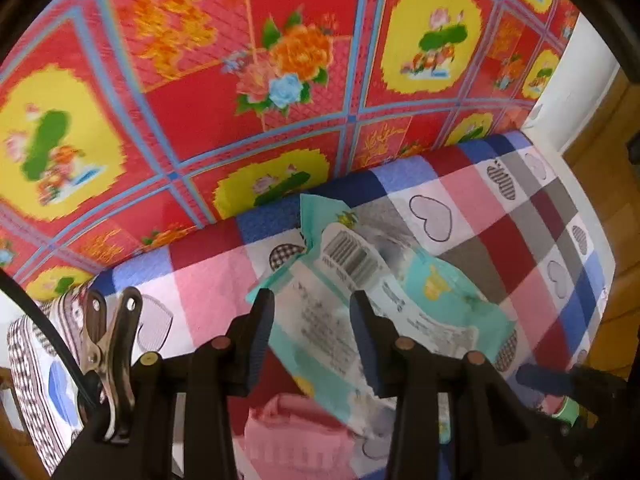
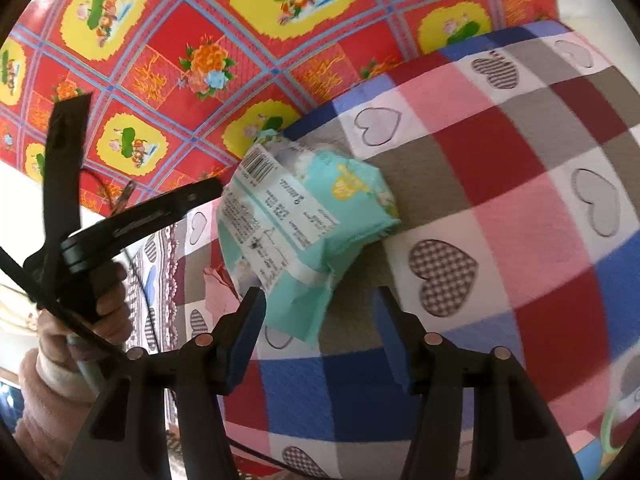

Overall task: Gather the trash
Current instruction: 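Lower both grippers toward the teal wipes package on the bed, then close the right gripper on the teal wipes package while the left closes on it too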

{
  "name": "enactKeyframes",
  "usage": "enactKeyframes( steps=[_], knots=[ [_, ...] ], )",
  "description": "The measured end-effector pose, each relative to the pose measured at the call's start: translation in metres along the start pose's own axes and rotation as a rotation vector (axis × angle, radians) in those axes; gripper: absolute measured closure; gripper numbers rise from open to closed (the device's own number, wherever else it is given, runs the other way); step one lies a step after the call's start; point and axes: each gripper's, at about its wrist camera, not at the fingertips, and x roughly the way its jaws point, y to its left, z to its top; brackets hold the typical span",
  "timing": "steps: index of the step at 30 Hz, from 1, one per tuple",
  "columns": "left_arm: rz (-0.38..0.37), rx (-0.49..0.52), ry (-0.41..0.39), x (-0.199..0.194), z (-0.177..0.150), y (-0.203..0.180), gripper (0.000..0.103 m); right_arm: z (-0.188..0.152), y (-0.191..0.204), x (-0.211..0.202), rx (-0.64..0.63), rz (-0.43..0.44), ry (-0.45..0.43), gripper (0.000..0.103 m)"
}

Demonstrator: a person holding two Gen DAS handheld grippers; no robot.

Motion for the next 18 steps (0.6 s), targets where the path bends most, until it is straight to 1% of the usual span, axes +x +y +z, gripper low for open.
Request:
enactKeyframes(
  steps=[2, 5, 7, 10, 13, 18],
  knots=[
    [-0.015, 0.011, 0.021, 0.012, 0.005, 0.001, 0.062, 0.004, 0.003, 0.007, -0.009, 0.001, 0.012, 0.046],
    [-0.040, 0.045, 0.082, 0.033, 0.009, 0.000, 0.061, 0.009, 0.005, 0.020, -0.024, -0.003, 0.034, 0.046],
    [-0.043, 0.060, 0.082, 0.038, 0.008, 0.000, 0.052, 0.012, 0.006, 0.027, -0.027, -0.010, 0.045, 0.046],
    [-0.055, 0.062, 0.087, 0.044, 0.008, 0.000, 0.046, 0.015, 0.005, 0.033, -0.026, -0.025, 0.047, 0.046],
    [-0.048, 0.061, 0.075, 0.049, 0.006, -0.001, 0.041, 0.018, 0.002, 0.037, -0.039, -0.052, 0.039, 0.046],
    [-0.052, 0.068, 0.084, 0.057, 0.010, -0.001, 0.034, 0.020, 0.001, 0.038, -0.057, -0.063, 0.030, 0.046]
  ],
)
